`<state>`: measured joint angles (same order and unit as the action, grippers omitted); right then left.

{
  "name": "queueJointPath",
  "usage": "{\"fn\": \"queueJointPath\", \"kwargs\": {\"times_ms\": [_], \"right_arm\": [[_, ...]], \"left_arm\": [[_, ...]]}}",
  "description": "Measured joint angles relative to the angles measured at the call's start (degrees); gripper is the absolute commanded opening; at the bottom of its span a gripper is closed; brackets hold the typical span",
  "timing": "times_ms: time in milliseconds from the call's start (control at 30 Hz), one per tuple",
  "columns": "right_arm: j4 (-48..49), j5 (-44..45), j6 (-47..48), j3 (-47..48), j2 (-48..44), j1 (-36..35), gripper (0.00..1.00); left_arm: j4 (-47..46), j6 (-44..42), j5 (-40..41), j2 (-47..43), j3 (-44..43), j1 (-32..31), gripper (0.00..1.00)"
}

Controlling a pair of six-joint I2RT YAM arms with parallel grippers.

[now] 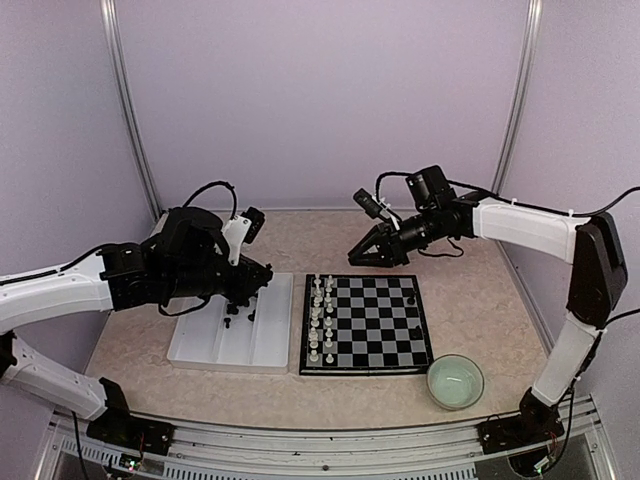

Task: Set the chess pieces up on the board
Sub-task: Pass from the left arm to the right

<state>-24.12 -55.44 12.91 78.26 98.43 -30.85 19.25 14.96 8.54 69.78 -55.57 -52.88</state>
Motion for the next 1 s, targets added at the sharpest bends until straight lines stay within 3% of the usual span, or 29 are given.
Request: {"fn": "queueJointPath", "kwargs": {"times_ms": [300, 600, 1000], "right_arm": [[-0.28, -8.57, -8.87, 12.07, 7.80, -6.56, 0.30], [-2.80, -9.22, -9.38, 12.37, 8.50, -11.37, 0.30], [-4.85, -7.96, -9.38, 12.44, 11.15, -11.93, 0.27]], "left_arm": [[-2.75, -4.63, -0.81, 8.46, -3.96, -6.51, 0.03], [-3.87, -6.03, -0.55, 11.02, -5.99, -8.41, 0.03], [-4.26, -6.62, -0.26, 11.72, -6.54, -9.40, 0.03]]}}
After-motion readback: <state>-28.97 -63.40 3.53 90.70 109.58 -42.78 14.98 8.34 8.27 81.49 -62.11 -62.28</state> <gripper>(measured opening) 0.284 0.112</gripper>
